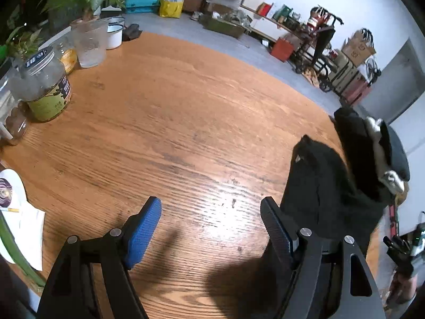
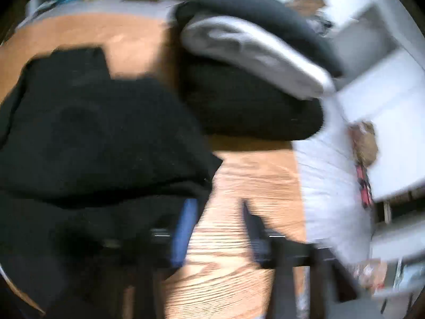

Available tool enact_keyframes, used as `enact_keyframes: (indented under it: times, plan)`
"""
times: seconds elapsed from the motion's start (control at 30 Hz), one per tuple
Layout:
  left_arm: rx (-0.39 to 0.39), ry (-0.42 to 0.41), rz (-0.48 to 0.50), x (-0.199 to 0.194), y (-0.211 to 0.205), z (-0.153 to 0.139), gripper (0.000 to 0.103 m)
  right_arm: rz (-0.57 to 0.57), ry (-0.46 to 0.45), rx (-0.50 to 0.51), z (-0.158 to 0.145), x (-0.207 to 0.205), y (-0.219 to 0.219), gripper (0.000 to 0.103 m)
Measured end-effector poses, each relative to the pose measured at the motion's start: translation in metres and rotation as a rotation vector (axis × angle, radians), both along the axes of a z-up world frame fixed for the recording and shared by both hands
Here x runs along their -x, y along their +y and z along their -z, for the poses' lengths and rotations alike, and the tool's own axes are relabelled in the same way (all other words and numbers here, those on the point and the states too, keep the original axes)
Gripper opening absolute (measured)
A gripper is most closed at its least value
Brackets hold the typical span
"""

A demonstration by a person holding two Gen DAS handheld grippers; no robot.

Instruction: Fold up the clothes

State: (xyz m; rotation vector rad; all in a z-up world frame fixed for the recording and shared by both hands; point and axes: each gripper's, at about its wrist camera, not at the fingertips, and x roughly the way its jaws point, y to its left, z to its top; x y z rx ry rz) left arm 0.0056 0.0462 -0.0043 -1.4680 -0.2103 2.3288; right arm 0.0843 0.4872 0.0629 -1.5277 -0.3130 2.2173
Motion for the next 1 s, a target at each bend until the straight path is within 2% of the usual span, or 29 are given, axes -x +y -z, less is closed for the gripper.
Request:
enact_keyframes:
  times: [0.07, 0.1, 0.2, 0.27, 0.4, 0.53, 0.67, 0.7, 0.73, 0.77, 0.8, 0.83, 0.93, 1.0]
  plan:
    - [-0.025, 0.006, 0.06, -0.004, 0.013, -0.003, 0.077, -0.011, 0.143, 0.161, -0.025, -0.004, -0.011, 0.083]
    - [-0.037, 0.009, 0.128, -0.009, 0.026, -0.003, 0.077, -0.019, 0.212, 0.255, -0.036, -0.005, -0.019, 0.088]
    - [-0.017, 0.035, 0.307, -0.029, 0.07, -0.002, 0.077, -0.068, 0.305, 0.512, -0.039, 0.003, -0.049, 0.09]
    - [0.058, 0.065, 0.414, -0.044, 0.107, 0.003, 0.077, -0.106, 0.307, 0.609, -0.029, 0.012, -0.067, 0.09]
    - [0.257, 0.091, 0.514, -0.053, 0.178, 0.023, 0.077, -0.122, 0.224, 0.662, -0.002, 0.026, -0.079, 0.089]
    - [0.458, 0.106, 0.581, -0.058, 0.246, 0.044, 0.077, -0.065, 0.231, 0.746, 0.007, 0.032, -0.059, 0.089]
    - [0.617, 0.06, 0.55, -0.046, 0.285, 0.078, 0.077, -0.029, 0.232, 0.782, 0.017, 0.038, -0.04, 0.089]
    - [0.626, 0.051, 0.546, -0.044, 0.287, 0.084, 0.077, -0.026, 0.233, 0.78, 0.019, 0.039, -0.033, 0.089]
    - [0.599, 0.045, 0.549, -0.042, 0.286, 0.085, 0.065, -0.024, 0.236, 0.781, 0.02, 0.039, -0.027, 0.089]
    - [0.56, 0.027, 0.558, -0.04, 0.284, 0.086, 0.047, -0.022, 0.239, 0.781, 0.02, 0.04, -0.023, 0.089]
    - [0.504, -0.014, 0.567, -0.037, 0.28, 0.085, 0.005, -0.02, 0.243, 0.782, 0.021, 0.039, -0.022, 0.089]
    - [0.456, -0.038, 0.55, -0.033, 0.273, 0.08, 0.005, -0.019, 0.247, 0.783, 0.021, 0.039, -0.021, 0.089]
    - [0.301, -0.031, 0.462, -0.016, 0.235, 0.048, 0.005, -0.01, 0.252, 0.786, 0.022, 0.034, -0.006, 0.089]
    - [0.224, -0.017, 0.358, -0.002, 0.193, 0.029, 0.004, 0.004, 0.251, 0.797, 0.025, 0.035, -0.001, 0.089]
